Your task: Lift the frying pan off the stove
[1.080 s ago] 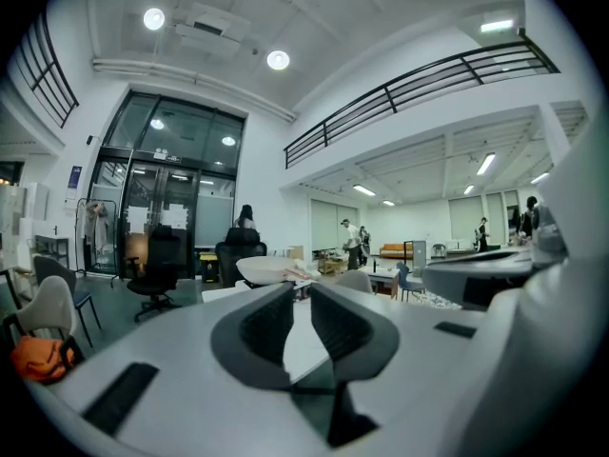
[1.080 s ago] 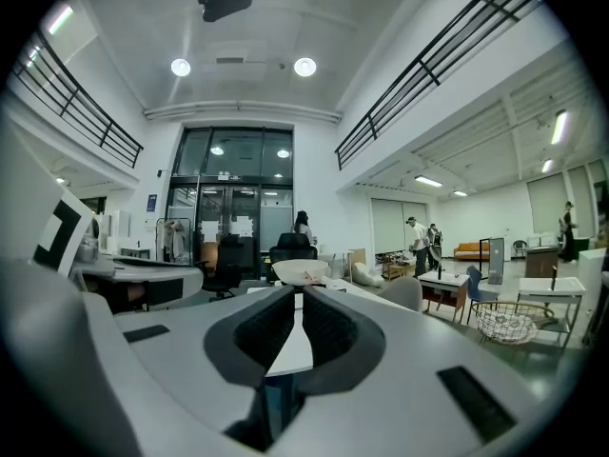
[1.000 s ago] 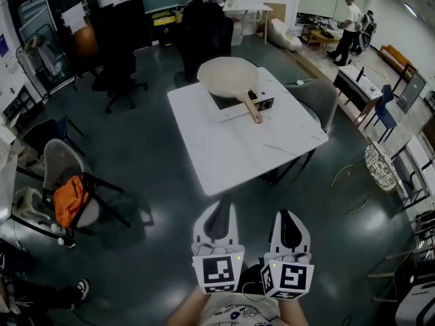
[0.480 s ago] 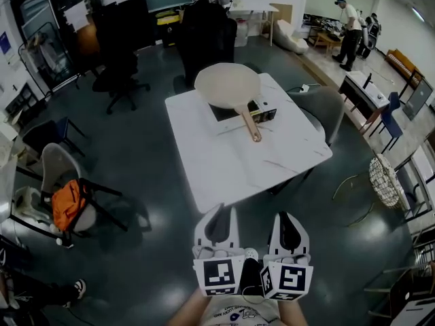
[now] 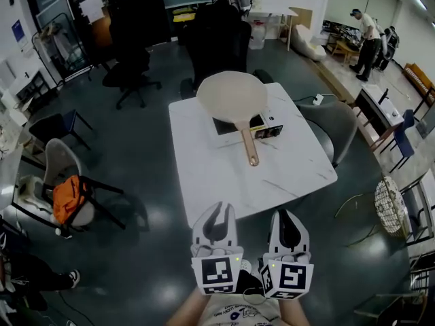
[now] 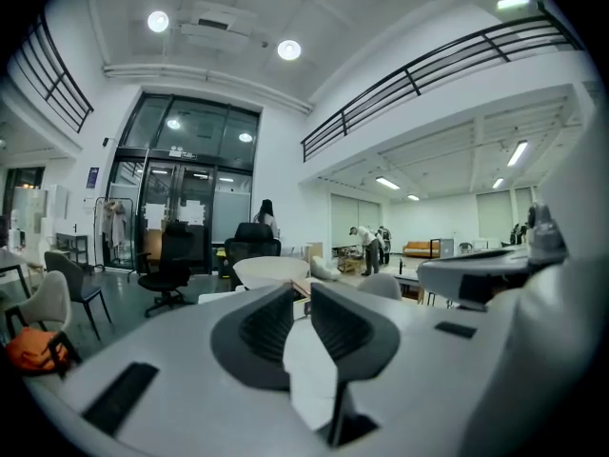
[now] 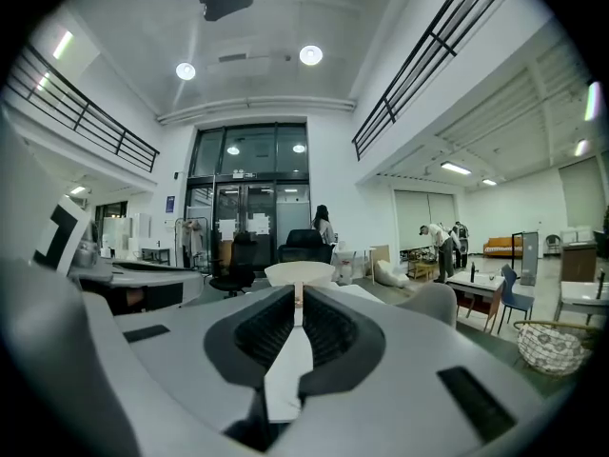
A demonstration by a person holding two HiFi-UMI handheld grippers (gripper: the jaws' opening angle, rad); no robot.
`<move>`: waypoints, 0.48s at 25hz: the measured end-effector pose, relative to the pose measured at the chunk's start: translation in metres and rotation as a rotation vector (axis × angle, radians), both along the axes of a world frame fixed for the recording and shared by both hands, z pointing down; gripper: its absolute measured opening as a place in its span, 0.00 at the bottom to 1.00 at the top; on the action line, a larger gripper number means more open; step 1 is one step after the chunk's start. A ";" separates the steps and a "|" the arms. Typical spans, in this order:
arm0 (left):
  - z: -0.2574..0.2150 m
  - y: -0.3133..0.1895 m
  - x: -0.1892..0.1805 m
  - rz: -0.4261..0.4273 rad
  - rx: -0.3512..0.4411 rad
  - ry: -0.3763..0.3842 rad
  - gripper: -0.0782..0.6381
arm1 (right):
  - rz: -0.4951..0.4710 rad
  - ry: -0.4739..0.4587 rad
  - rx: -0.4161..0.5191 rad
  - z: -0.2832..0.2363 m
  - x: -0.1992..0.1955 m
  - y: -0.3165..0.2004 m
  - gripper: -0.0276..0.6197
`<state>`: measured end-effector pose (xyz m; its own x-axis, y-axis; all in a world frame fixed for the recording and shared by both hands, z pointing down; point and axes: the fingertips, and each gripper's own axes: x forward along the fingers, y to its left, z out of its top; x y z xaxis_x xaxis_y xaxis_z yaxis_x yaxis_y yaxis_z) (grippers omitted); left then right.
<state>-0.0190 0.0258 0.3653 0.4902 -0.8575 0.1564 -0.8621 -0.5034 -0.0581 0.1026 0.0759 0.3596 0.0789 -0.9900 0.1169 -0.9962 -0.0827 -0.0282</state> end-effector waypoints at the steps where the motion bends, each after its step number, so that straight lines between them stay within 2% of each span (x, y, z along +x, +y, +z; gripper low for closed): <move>1: 0.000 -0.005 0.005 -0.007 -0.001 0.002 0.20 | -0.009 0.001 0.000 0.000 0.005 -0.005 0.10; 6: -0.003 -0.022 0.027 -0.042 0.011 0.000 0.20 | -0.044 0.009 0.007 -0.001 0.029 -0.026 0.10; 12: 0.007 -0.030 0.034 -0.079 -0.011 -0.007 0.20 | -0.069 -0.010 -0.004 0.006 0.047 -0.042 0.10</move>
<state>0.0150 -0.0042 0.3721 0.4198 -0.8917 0.1690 -0.8988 -0.4343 -0.0588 0.1498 0.0341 0.3661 0.0088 -0.9926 0.1214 -0.9992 -0.0136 -0.0381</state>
